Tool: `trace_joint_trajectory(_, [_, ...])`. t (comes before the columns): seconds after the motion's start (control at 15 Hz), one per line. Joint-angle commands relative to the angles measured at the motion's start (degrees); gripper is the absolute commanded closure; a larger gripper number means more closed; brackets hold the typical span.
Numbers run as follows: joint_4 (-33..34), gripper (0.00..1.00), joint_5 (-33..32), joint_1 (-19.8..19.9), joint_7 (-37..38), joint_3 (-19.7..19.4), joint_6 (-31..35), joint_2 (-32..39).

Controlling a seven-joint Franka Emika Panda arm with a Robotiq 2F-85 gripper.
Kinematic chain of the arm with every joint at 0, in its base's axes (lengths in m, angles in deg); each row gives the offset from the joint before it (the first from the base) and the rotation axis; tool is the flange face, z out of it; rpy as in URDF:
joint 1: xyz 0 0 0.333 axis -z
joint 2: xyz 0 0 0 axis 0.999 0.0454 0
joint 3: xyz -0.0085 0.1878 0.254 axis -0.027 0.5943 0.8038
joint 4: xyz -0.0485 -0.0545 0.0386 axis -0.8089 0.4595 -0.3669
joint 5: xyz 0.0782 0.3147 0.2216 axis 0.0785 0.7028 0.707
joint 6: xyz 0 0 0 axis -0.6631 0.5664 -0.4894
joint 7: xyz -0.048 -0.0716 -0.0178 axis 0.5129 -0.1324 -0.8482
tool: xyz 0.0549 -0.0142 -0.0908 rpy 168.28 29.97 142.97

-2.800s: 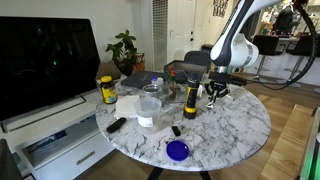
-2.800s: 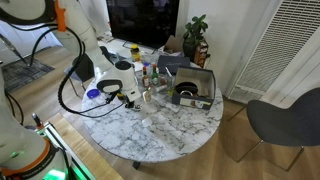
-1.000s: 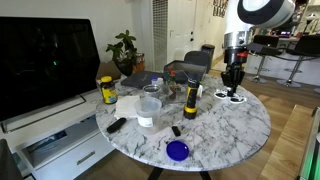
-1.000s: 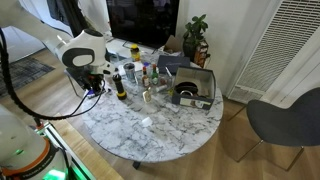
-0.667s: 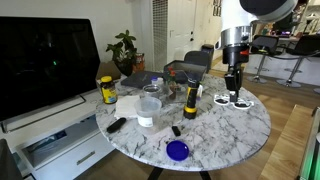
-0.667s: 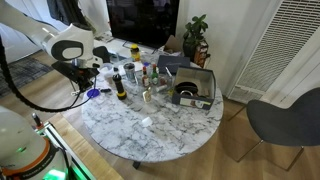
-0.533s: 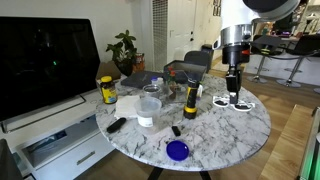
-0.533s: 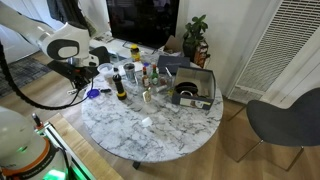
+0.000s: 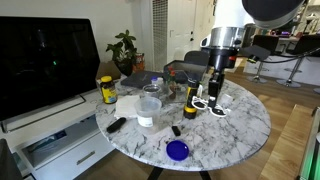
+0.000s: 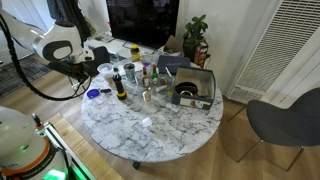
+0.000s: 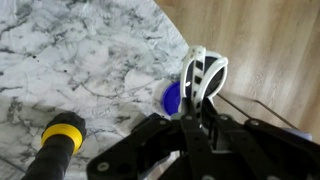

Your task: Move the white sunglasses to the left

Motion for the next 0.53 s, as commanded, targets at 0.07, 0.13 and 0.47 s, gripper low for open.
trace_joint_trajectory(0.07, [4.5,0.97,-8.0,1.8,6.4,1.2,8.1,10.1])
trace_joint_trajectory(0.13, [6.4,0.97,-9.7,2.3,7.4,0.9,8.6,12.6])
trace_joint_trajectory(0.47, [14.7,0.97,-21.9,3.6,16.6,-1.7,10.0,22.1])
